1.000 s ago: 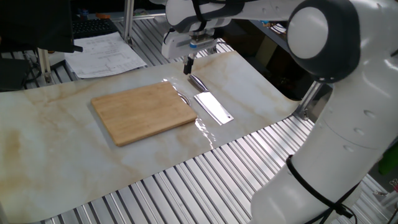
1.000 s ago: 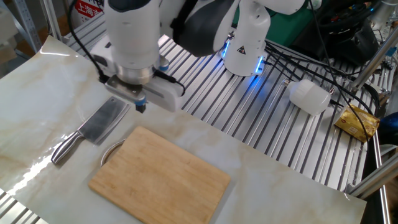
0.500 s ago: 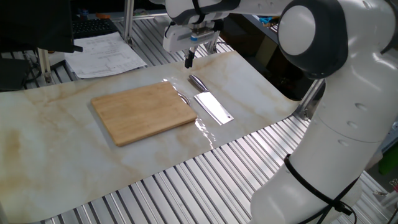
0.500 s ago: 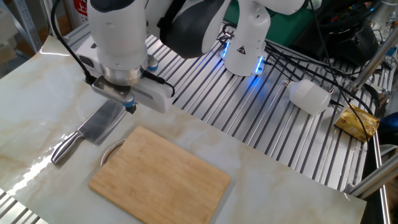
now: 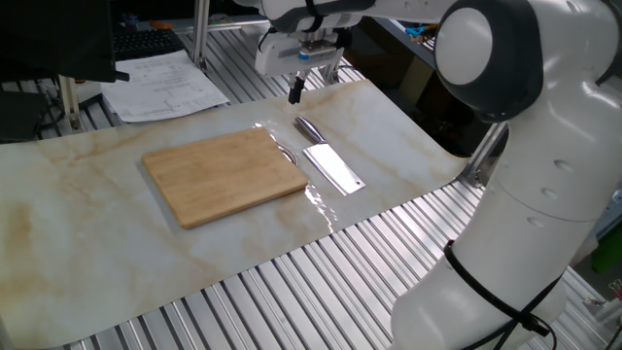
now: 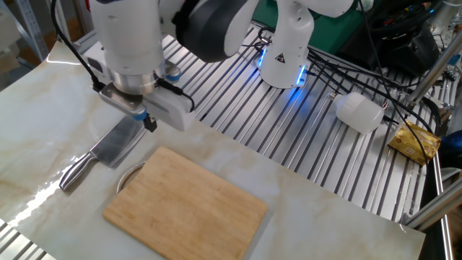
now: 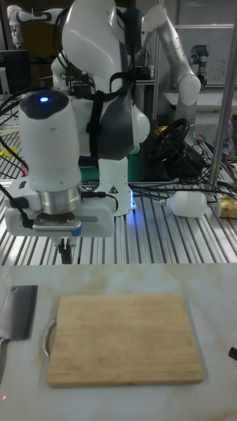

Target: Put the knife on the cutting board

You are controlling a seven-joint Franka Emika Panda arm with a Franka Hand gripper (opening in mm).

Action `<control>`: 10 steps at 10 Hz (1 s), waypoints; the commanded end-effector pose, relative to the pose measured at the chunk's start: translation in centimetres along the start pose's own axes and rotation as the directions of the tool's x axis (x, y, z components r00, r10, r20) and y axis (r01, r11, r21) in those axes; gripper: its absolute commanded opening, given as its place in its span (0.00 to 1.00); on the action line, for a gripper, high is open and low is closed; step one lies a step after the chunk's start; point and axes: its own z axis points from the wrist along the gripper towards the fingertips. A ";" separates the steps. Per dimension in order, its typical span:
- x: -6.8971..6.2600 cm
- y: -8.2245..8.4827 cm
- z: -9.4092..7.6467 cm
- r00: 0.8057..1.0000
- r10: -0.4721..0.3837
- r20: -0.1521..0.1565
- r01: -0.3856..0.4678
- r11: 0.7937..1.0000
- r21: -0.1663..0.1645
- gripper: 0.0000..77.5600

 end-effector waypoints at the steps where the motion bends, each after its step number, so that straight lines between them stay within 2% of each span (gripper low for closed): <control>1: -0.1 -0.1 -0.2 0.998 0.066 -0.022 -0.067 0.997 -0.047 0.00; 3: -0.1 -0.1 -0.2 0.997 0.072 -0.019 -0.073 0.993 -0.088 0.00; 5: -0.1 -0.1 -0.2 0.998 0.067 -0.008 -0.068 0.993 -0.101 0.00; 7: -0.1 -0.1 -0.2 0.997 0.079 0.012 -0.078 0.992 -0.099 0.00; 8: -0.1 -0.1 -0.2 0.994 0.094 0.046 -0.090 0.992 -0.093 0.00; 10: -0.1 -0.1 -0.2 0.993 0.112 0.043 -0.108 0.990 -0.092 0.00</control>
